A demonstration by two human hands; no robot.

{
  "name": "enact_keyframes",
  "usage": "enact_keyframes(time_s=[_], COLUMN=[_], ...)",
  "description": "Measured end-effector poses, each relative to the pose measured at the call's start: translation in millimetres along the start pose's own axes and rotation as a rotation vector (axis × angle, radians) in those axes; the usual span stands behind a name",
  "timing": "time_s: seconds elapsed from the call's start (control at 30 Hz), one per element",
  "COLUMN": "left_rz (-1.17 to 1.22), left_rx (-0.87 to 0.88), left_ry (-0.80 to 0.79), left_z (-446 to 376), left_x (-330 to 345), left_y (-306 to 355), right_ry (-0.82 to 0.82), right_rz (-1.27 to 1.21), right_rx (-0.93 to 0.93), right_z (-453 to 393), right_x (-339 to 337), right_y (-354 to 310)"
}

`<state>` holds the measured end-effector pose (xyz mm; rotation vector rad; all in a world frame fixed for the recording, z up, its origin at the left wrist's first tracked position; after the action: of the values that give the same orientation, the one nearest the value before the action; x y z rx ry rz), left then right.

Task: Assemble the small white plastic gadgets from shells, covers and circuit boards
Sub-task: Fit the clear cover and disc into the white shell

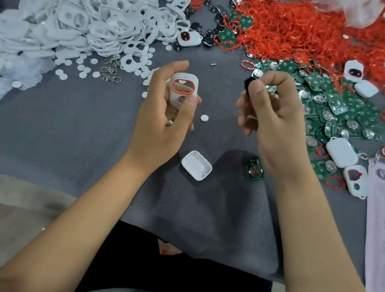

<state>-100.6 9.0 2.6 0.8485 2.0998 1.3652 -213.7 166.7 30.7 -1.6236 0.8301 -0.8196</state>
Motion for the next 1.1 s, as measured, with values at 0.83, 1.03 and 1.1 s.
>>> enact_keyframes(time_s=[0.83, 1.03, 1.1], left_rz=[0.066, -0.001, -0.115], left_rx=[0.051, 0.036, 0.026], left_ry=[-0.138, -0.130, -0.060], left_z=[2, 3, 3], left_x=[0, 1, -1], left_y=[4, 7, 5], right_ry=[0.020, 0.013, 0.000], right_rz=[0.110, 0.088, 0.094], right_rx=[-0.007, -0.016, -0.023], right_z=[0, 1, 2], right_x=[8, 14, 14], right_y=[13, 13, 11])
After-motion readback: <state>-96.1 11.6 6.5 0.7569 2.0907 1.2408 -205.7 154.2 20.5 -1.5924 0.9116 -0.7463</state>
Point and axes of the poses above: each hand's wrist, its own z-axis away from the middle knuckle, its own x-axis out of the palm, y = z × x, the point moved 2 cm from there along -z, towards the middle knuckle, and after that the axes turned 5 degrees about y, right-handed, at the moved point
